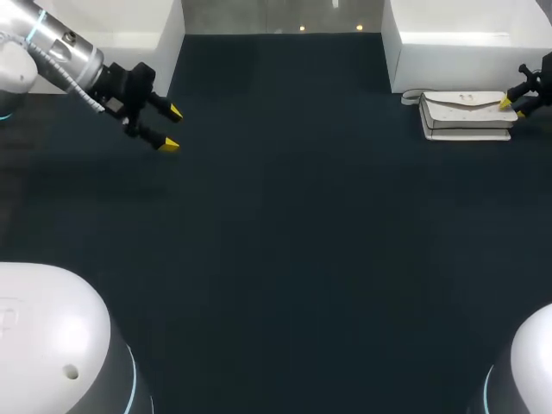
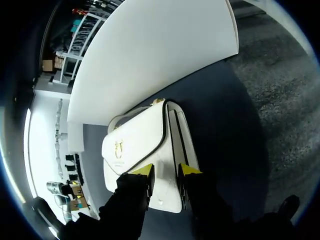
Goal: Pick up the bag, open it, inspect its contents, close it, and place it on the opposite side
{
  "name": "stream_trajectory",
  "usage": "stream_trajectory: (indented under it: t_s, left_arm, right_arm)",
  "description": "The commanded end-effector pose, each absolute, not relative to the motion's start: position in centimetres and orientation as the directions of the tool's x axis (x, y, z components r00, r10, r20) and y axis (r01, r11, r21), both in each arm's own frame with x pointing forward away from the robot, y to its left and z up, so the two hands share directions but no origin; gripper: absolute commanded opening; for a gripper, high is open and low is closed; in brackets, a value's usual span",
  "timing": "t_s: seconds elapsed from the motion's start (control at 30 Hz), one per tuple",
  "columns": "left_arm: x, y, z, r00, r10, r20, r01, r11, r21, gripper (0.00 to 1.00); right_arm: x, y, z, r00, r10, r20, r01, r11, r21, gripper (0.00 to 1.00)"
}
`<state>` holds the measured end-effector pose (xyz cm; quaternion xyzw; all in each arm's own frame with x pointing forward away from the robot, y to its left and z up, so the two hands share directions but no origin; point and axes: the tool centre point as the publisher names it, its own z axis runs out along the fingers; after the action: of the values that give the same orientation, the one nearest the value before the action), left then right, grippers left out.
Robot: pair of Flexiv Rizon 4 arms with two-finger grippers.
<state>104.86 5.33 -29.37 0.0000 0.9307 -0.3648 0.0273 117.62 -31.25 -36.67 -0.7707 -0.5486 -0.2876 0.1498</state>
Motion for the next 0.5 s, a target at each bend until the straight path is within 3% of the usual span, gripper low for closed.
stream_trajectory:
  t_s: [0.03, 0.5]
  left_arm:
    - [105.0, 5.3, -29.5, -0.999, -0.018, -0.051, 0.021, 0.731, -0.682, 1.00]
    - [105.0, 5.3, -29.5, -0.999, -0.018, -0.051, 0.021, 0.731, -0.682, 1.00]
  right_arm:
    - [118.1, -31.6, -37.0, 0.226, 0.747, 0.625, 0.966, -0.253, -0.047, 0.00]
    - [115.8, -28.5, -35.7, 0.151, 0.701, 0.697, 0.980, -0.200, -0.012, 0.00]
